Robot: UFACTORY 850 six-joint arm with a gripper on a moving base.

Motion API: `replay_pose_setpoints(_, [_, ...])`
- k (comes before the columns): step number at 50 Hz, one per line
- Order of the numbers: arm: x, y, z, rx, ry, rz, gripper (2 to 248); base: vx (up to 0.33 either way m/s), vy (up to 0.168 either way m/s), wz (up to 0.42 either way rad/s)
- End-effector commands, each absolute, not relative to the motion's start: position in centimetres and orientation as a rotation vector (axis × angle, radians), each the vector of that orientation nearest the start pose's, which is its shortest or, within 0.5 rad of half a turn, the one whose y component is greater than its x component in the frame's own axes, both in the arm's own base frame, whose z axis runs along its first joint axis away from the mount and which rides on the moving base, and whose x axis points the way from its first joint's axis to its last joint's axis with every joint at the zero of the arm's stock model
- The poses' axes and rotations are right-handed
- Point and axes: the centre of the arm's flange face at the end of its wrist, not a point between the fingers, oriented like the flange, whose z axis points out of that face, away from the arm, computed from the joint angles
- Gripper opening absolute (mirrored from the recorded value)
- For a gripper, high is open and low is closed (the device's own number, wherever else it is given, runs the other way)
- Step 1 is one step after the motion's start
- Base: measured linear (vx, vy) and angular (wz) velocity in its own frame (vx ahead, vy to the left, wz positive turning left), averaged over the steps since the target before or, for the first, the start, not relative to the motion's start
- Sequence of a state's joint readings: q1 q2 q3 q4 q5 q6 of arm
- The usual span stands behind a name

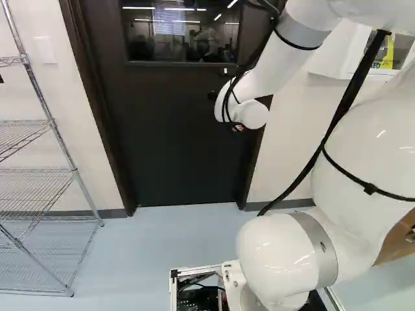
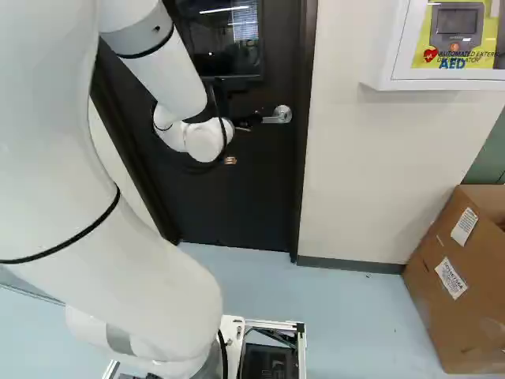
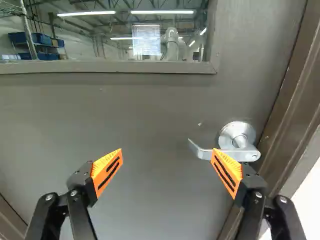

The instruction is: Open the door and move inside

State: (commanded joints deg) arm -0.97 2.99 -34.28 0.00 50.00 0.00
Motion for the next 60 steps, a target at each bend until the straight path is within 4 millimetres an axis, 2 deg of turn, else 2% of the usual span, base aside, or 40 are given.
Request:
replay_pose_setpoints(23, [46.7,-1.4,52.1,-2.244,0.034,-2.228,247,0.0,0.0,0.0])
replay_pose_setpoints(49, [49.3,-2.2,52.1,-2.25,0.049,-2.237,247,0.0,0.0,0.0])
replay_pose_setpoints(60, [50.3,-2.3,51.2,-2.269,0.051,-2.218,247,0.0,0.0,0.0])
